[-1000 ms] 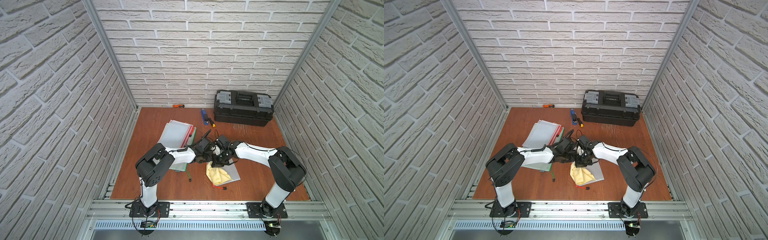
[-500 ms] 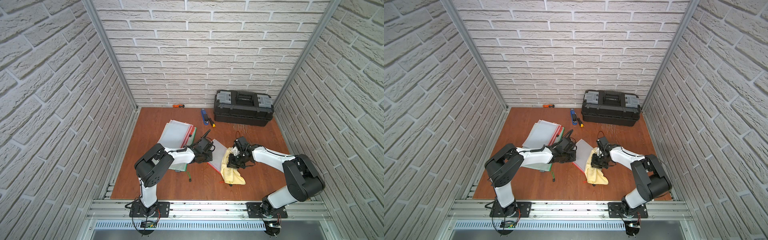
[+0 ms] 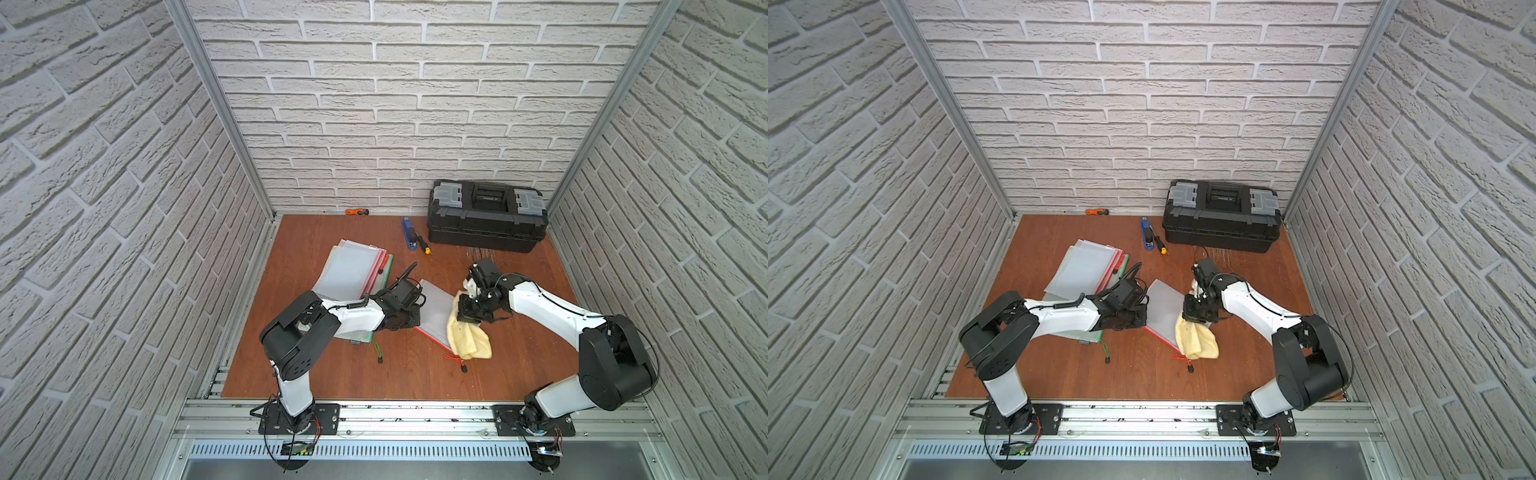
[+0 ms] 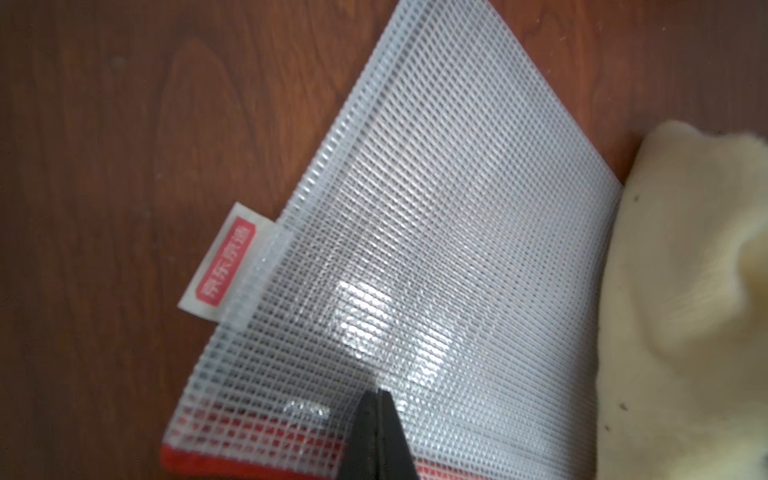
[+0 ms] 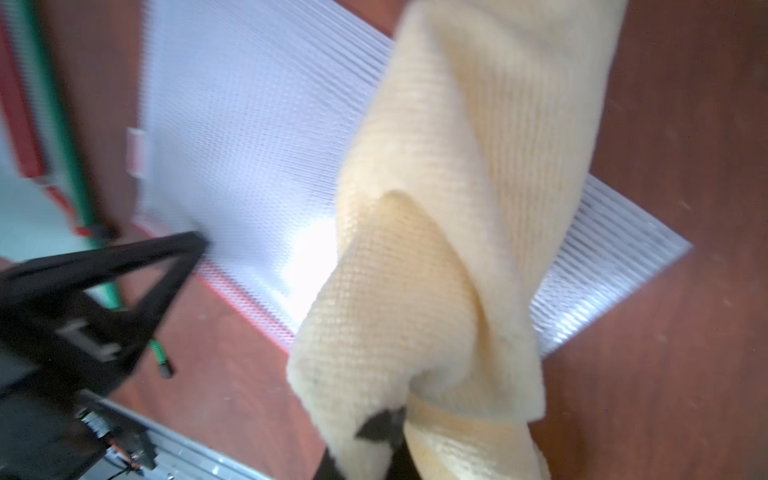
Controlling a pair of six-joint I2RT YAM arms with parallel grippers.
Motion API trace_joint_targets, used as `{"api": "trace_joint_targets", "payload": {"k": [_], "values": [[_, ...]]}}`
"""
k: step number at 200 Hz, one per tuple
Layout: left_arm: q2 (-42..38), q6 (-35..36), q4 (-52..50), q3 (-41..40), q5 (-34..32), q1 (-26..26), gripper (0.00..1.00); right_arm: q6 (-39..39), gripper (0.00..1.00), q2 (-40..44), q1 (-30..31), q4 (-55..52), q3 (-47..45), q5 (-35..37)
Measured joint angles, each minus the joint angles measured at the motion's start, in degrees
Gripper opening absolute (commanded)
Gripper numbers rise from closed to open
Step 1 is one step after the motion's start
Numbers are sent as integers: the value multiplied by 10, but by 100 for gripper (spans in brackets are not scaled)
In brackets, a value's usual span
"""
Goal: Wipe the document bag
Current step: Wipe the dirt from the document bag.
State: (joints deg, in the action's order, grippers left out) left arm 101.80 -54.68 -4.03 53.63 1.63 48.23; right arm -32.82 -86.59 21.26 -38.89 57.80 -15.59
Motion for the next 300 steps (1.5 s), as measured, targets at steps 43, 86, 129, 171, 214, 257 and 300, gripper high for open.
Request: {"api": "trace_joint_targets", "payload": {"k": [43, 86, 129, 171, 214, 257, 300], "values": [[-17, 0, -36, 0, -14, 0, 0, -10, 2, -82, 9, 27, 81, -14], [-24, 11, -65, 18, -17, -4, 0, -7, 2, -188, 7, 41, 85, -26], [-24, 25, -88, 39, -24, -8, 0, -8, 2, -128, -17, 70, -8, -21], [-24, 35, -103, 38, -22, -14, 0, 5, 2, -73, -83, 64, -69, -17], [-24, 37, -90, 29, -8, -1, 0, 7, 2, -73, -83, 78, -74, -30], [-7, 41, -62, 42, 17, 25, 0, 7, 2, -78, -75, 85, -72, -38], [40, 50, -75, 76, 16, 42, 0, 7, 2, -78, -73, 84, -71, -38]]}}
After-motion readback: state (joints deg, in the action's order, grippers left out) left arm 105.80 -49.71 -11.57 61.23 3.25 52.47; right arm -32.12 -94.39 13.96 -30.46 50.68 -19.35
